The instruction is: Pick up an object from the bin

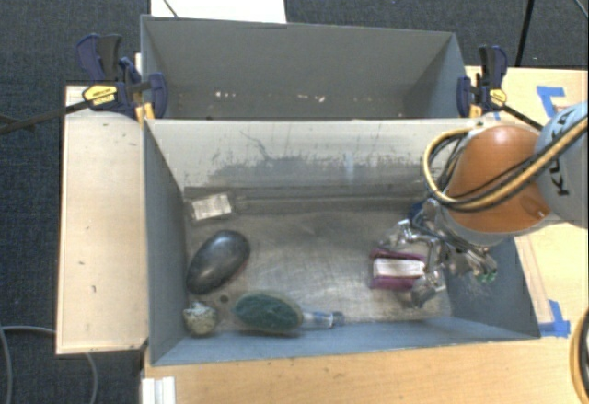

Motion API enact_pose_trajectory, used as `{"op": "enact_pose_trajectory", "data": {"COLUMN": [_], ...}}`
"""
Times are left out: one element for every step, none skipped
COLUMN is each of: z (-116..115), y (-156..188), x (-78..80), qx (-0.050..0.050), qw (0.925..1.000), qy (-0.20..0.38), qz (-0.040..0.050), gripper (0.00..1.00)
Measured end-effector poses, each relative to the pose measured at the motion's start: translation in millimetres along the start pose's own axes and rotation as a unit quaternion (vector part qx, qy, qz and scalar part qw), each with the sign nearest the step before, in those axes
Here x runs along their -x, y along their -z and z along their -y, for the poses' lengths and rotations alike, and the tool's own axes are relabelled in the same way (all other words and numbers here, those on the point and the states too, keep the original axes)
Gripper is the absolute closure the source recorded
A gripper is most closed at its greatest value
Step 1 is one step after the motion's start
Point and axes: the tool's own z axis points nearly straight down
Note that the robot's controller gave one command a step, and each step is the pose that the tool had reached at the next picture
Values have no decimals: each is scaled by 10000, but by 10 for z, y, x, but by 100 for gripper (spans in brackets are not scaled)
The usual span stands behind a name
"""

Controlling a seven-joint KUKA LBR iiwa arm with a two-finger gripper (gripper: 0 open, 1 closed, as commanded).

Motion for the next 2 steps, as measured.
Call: {"op": "enact_pose_trajectory", "data": {"z": [-13,342], "y": [19,1458], "x": [15,-68], "qx": [-1,-26], "qw": [10000,9733], "qy": [8,2294], "qz": [17,36], "gripper": [100,100]}}
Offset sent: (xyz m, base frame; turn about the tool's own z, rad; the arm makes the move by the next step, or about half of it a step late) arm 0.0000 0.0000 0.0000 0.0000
